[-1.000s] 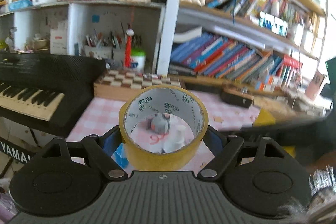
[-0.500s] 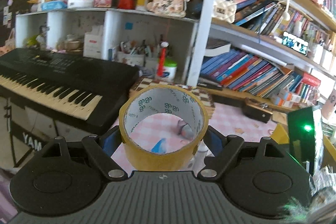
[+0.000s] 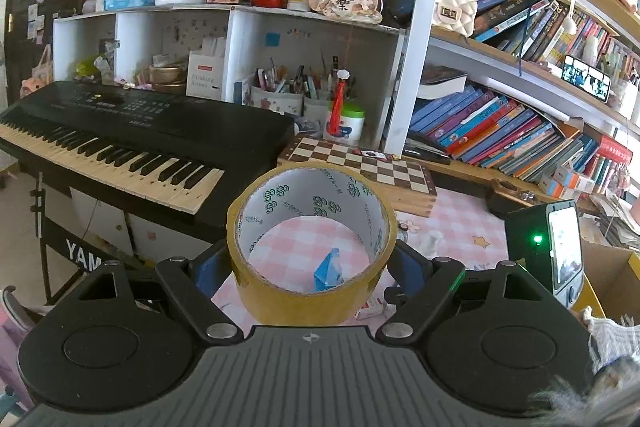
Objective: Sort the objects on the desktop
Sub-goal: 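Lift the tape roll with the left tool while the right tool moves toward the white spray bottle, then close the right tool around the white spray bottle while the left tool holds the tape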
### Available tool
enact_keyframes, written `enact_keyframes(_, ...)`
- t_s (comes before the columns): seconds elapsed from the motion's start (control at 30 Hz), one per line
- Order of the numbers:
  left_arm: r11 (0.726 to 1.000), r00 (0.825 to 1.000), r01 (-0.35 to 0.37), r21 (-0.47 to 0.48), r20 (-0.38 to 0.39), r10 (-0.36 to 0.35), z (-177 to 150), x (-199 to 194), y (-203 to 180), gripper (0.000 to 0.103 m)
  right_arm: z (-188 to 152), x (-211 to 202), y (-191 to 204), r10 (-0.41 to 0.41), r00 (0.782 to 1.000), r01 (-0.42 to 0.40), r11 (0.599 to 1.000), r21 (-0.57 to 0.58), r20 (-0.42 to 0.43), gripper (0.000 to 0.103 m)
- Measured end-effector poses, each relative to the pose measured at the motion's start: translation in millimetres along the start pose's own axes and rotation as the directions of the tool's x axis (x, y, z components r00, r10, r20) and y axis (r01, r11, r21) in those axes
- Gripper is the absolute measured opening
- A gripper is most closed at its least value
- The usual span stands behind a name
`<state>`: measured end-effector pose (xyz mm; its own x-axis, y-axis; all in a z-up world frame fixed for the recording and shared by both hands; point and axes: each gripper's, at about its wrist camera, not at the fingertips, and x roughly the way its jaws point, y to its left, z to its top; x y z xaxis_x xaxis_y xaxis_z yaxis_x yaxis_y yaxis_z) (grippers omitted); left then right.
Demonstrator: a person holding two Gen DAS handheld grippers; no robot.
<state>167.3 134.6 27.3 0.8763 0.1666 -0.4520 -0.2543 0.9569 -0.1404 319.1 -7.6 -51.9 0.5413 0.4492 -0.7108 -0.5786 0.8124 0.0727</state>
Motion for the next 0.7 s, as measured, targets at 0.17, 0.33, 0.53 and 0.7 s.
enact_keyframes(0.17, 1.000, 1.000, 0.008, 0.002, 0.003, -0.008, 0, 1, 1, 0.082, 1, 0, 3, -0.001, 1.000, 0.001, 1.000, -0.010, 0.000, 0.032)
enact_keyframes(0.33, 1.000, 1.000, 0.027, 0.005, 0.001, -0.027, 0, 1, 0, 0.082, 1, -14, 4, -0.002, 1.000, 0.002, 1.000, -0.007, 0.021, 0.032)
enact_keyframes(0.53, 0.998, 0.998, 0.066, 0.022, 0.004, -0.066, -1, -4, 0, 0.082, 1, -43, 7, -0.023, 0.998, 0.020, 0.999, 0.034, 0.065, 0.032)
enact_keyframes(0.7, 0.994, 0.994, 0.105, 0.038, 0.007, -0.105, -3, -13, -1, 0.082, 0, -74, 11, -0.045, 0.993, 0.037, 0.997, 0.071, 0.110, 0.032)
